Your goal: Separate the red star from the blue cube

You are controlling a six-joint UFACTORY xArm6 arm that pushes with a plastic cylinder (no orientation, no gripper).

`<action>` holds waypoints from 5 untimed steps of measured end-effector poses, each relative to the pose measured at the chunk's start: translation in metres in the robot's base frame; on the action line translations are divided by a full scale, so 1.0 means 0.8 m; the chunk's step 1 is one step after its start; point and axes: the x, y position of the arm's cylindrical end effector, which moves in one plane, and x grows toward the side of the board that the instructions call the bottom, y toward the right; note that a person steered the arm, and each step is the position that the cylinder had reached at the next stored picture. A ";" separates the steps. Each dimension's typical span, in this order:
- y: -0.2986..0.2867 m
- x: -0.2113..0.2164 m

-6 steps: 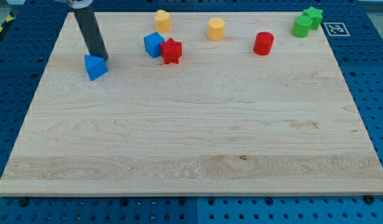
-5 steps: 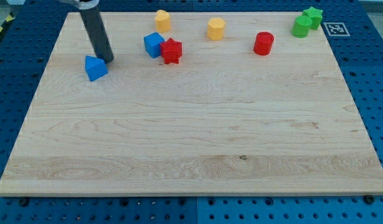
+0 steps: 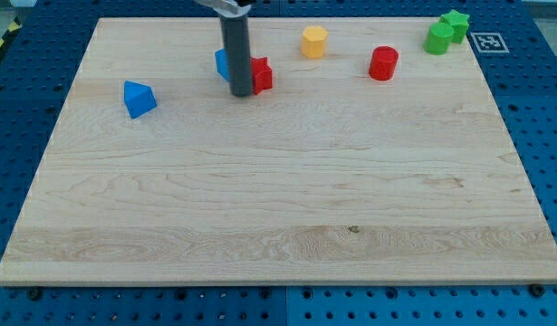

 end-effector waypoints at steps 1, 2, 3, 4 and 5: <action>0.016 0.000; 0.036 -0.008; 0.052 -0.031; 0.054 -0.068; 0.037 -0.079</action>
